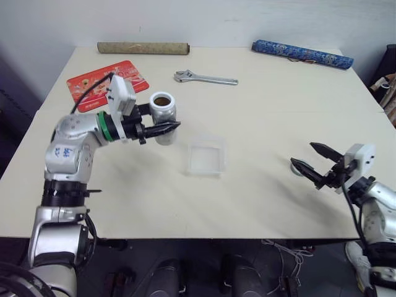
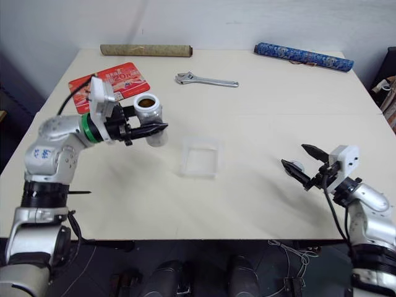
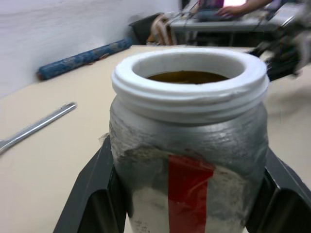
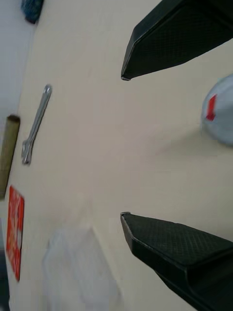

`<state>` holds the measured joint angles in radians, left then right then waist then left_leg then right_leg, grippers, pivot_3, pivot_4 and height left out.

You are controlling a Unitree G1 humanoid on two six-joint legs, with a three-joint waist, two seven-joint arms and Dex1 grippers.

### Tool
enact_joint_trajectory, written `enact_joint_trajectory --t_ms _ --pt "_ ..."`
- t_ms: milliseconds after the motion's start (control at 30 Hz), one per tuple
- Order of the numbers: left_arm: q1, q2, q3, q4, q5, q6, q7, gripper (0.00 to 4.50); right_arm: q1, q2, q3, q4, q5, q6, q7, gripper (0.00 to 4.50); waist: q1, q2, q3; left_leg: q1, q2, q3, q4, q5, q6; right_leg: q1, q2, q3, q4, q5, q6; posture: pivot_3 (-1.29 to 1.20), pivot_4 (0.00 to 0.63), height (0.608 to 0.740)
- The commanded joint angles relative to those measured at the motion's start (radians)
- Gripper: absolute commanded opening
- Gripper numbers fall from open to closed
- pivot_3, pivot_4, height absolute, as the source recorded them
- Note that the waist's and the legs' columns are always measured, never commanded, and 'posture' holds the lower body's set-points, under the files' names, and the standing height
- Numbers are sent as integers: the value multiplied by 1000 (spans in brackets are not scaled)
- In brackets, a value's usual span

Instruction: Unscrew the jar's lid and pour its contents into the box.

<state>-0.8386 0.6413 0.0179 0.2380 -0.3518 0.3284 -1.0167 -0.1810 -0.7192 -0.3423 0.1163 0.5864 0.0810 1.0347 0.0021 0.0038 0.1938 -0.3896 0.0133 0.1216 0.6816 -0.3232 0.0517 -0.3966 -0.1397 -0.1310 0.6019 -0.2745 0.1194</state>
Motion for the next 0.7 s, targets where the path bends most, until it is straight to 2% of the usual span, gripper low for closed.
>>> enact_joint_trajectory --t_ms 33,200,300,367,500,533,567,700 --pt "-71 9 -42 54 95 -95 7 2369 81 -48 -31 -276 104 119 8 4468 3 0 0 0 0 0 0 0 0 0 0 0 0 0 0 0 150 740" --pt "-142 -9 -118 151 232 -262 26 2369 117 -40 -27 -457 138 188 -50 4468 9 0 0 0 0 0 0 -1 0 0 0 0 0 0 0 0 150 740" --pt "-163 -37 -163 183 326 -427 83 2369 121 -24 -28 -471 130 198 -79 4468 17 -1 0 0 0 0 0 -1 0 0 0 -1 -1 0 0 0 150 740" --pt "-169 -42 -213 210 452 -605 175 2369 134 -12 -22 -480 118 196 -95 4468 23 -1 0 -1 0 0 0 -1 1 0 0 -1 -1 0 0 0 150 740" --pt "-181 -46 -292 254 712 -908 445 2369 177 13 -28 -499 106 193 -126 4468 27 -1 0 -1 -2 0 0 -2 2 -1 -2 -1 -1 0 0 0 150 740" --pt "-193 -33 -321 248 846 -954 591 2369 187 19 -32 -501 103 189 -133 4468 26 -1 0 -1 -2 0 0 -2 2 -1 -2 -1 -1 0 0 0 150 740" --pt "-202 -32 -337 258 919 -997 678 2369 195 25 -35 -502 99 186 -139 4468 27 -1 0 -2 -2 0 0 -2 3 -1 -2 -1 -1 0 1 0 150 740" --pt "-260 -3 -448 268 1301 -1015 1129 2369 210 45 -34 -507 88 179 -162 4468 26 -1 0 -2 -4 1 0 -3 6 -1 -4 -1 -3 2 3 0 150 740"
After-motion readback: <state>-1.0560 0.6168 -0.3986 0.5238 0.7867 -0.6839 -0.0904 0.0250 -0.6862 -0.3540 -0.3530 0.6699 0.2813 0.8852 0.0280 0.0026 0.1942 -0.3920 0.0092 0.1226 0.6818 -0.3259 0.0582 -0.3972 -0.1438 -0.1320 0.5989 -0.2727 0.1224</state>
